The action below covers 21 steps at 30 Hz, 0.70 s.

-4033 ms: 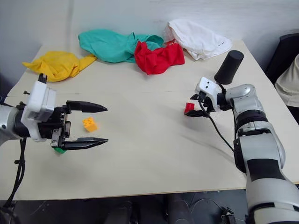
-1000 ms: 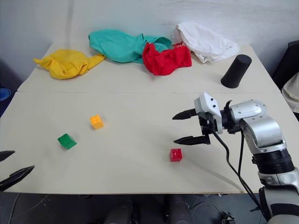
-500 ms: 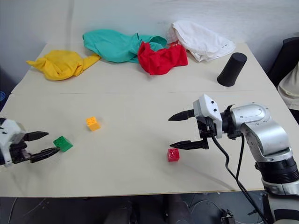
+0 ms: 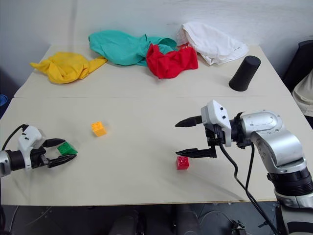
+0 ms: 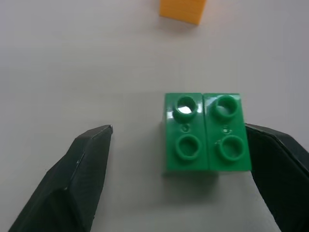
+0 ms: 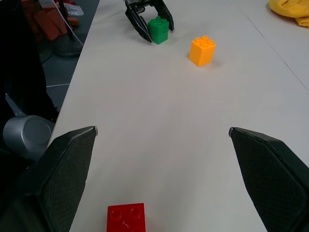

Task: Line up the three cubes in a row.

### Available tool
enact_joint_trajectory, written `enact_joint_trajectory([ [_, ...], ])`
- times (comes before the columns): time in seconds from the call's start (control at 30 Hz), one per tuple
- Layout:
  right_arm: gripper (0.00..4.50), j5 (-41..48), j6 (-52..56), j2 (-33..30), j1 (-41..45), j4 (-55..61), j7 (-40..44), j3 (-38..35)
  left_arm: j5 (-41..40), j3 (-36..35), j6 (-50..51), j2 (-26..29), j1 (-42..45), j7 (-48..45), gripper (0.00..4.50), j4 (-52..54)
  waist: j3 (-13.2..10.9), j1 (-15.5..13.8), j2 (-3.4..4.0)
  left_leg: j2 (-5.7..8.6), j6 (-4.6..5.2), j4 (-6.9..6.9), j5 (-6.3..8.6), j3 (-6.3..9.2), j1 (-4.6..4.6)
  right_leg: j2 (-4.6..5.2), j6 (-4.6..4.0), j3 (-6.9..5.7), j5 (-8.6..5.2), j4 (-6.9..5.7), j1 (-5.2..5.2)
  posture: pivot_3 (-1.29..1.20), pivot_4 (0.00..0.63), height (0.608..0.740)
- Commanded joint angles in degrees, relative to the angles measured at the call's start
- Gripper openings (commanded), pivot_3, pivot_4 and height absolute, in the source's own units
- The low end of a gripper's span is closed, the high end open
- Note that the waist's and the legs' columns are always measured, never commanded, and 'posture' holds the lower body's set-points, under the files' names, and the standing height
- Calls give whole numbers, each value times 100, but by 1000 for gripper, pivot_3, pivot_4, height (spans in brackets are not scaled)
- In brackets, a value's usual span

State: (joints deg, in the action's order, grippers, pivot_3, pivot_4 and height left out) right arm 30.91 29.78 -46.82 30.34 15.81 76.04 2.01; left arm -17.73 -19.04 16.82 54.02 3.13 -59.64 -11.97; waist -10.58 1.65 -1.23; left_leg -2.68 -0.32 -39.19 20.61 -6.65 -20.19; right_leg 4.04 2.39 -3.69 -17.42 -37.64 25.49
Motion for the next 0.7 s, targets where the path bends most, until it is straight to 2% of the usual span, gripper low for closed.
enact_joint_trajectory([
  [0.03, 4500, 67, -90, -72, 76, 171, 12, -73, -48, -74, -64, 31, -54, -35, 3072, 140, 0, -4, 0, 0, 0, 0, 0, 0, 0, 0, 0, 0, 0, 0, 0, 0, 150, 740],
  [0.2, 4500, 68, -92, -102, 83, 147, 30, -104, -201, -96, 24, 53, -112, -136, 1495, 604, 0, -5, 0, 0, 0, 0, 0, 0, 0, 0, 0, 0, 0, 0, 0, 0, 150, 740],
  [0.3, 4500, 121, -32, -151, 6, 217, 47, -140, -390, 14, 187, 55, -131, -285, 1488, 1322, 0, -5, 0, 0, 0, 0, 0, 1, -1, 1, 0, 0, 0, 0, 0, 0, 150, 740],
  [0.43, 4500, 102, -52, -263, -158, 301, 71, -167, -490, 530, 344, 54, 8, -476, 1488, 2333, 0, -23, 0, 3, 0, 0, -1, 2, -1, 2, 1, 2, 0, 1, -2, 0, 150, 740],
  [0.6, 4500, -224, -588, -614, -545, 322, 373, -97, 240, 1779, -25, -99, 783, -395, 1488, 2810, 0, -35, 0, 9, 1, -1, -5, 2, 1, 1, 2, 2, 1, 0, -5, 0, 150, 740],
  [0.7, 4500, -137, -499, -596, -625, 375, 240, -155, 207, 2401, 308, -566, 1439, -354, 1488, 2889, 0, -45, 0, 12, 3, -1, -11, -1, 2, -4, 5, 4, 3, -1, -6, 0, 150, 740],
])
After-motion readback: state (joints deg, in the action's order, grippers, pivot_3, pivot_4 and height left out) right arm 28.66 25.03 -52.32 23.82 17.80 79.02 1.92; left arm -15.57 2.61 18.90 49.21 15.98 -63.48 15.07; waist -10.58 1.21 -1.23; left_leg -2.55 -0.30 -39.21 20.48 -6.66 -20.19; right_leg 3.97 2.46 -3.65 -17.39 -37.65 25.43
